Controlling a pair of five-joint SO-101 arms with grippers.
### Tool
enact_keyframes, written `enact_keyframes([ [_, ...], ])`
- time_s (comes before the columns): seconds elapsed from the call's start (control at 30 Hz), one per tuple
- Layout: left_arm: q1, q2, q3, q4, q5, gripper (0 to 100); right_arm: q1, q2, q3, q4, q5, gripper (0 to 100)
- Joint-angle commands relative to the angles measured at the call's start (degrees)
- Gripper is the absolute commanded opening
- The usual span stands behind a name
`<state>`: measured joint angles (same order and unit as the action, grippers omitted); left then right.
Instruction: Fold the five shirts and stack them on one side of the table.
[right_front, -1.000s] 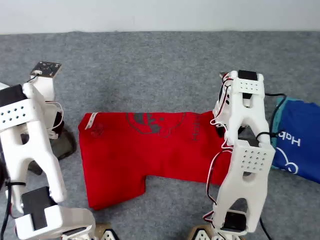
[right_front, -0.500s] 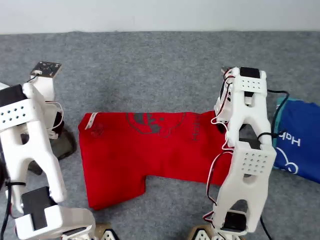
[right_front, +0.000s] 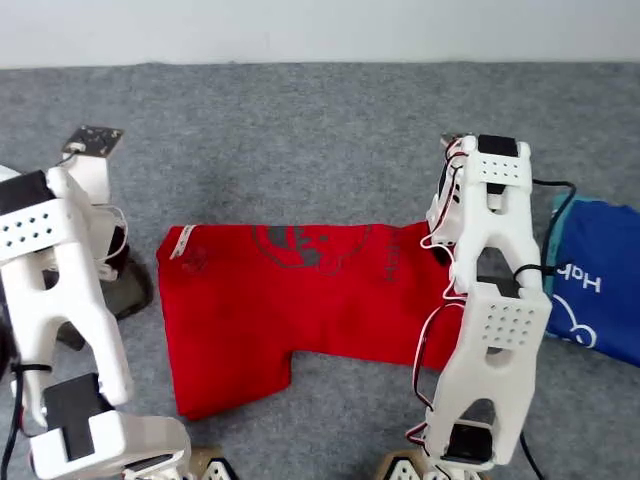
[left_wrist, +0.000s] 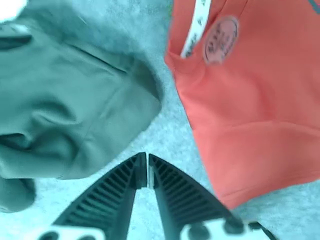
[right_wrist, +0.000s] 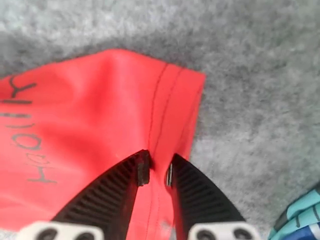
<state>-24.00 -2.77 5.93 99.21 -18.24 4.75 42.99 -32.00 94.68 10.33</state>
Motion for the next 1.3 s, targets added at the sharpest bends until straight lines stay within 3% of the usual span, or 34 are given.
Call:
enact_keyframes([
  [0.0, 0.0, -2.9, 1.5, 0.8, -0.4, 2, -0.2, -0.4, -3.8, -0.7, -0.1, 6.1],
  [0.2, 0.0, -2.9, 1.8, 0.8, -0.4, 2, -0.2, -1.1, -3.9, -0.9, 2.1, 0.9],
  [0.6, 0.0, -2.9, 1.8, 0.9, -0.4, 2, -0.5, -8.9, -4.0, -3.5, 2.3, 1.0],
  [1.27, 0.0, -2.9, 1.7, 0.8, -0.4, 2, -0.1, -8.7, -5.2, -14.5, -0.2, 1.3],
])
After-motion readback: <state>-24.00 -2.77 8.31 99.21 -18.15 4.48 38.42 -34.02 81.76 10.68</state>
